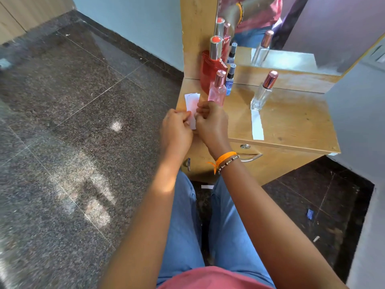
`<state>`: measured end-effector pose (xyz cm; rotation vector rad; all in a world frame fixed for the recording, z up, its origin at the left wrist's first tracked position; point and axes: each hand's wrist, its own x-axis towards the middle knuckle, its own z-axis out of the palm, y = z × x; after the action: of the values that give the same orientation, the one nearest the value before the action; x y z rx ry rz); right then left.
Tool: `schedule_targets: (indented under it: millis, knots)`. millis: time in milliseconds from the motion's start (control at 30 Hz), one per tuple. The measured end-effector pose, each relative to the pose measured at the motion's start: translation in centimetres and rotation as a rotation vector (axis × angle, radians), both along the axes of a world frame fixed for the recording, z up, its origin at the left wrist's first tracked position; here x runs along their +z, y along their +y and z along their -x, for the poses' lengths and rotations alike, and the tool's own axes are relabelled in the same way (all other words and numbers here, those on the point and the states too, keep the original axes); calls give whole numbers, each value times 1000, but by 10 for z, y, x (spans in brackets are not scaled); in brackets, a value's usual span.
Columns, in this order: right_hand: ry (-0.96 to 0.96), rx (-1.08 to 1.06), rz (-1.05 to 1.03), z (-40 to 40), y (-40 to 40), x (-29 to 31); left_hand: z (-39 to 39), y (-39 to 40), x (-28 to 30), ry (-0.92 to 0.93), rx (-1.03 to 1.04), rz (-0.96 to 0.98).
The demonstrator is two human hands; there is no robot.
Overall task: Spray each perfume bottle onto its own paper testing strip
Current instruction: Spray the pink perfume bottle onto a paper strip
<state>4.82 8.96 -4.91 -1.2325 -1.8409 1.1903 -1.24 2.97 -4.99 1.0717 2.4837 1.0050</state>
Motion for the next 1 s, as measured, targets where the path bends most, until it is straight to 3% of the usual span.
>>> schedule_targets:
  millis: [167, 700, 1000]
  knots:
    - [120, -107, 38, 11, -9, -4, 4, -6, 4, -34, -50, -34]
    - [-65, -41, -247, 11, 4, -16, 9, -3, 1, -218, 55, -116]
    - [-65, -39, -360, 2, 2, -17, 6, -2, 2, -206, 83, -117]
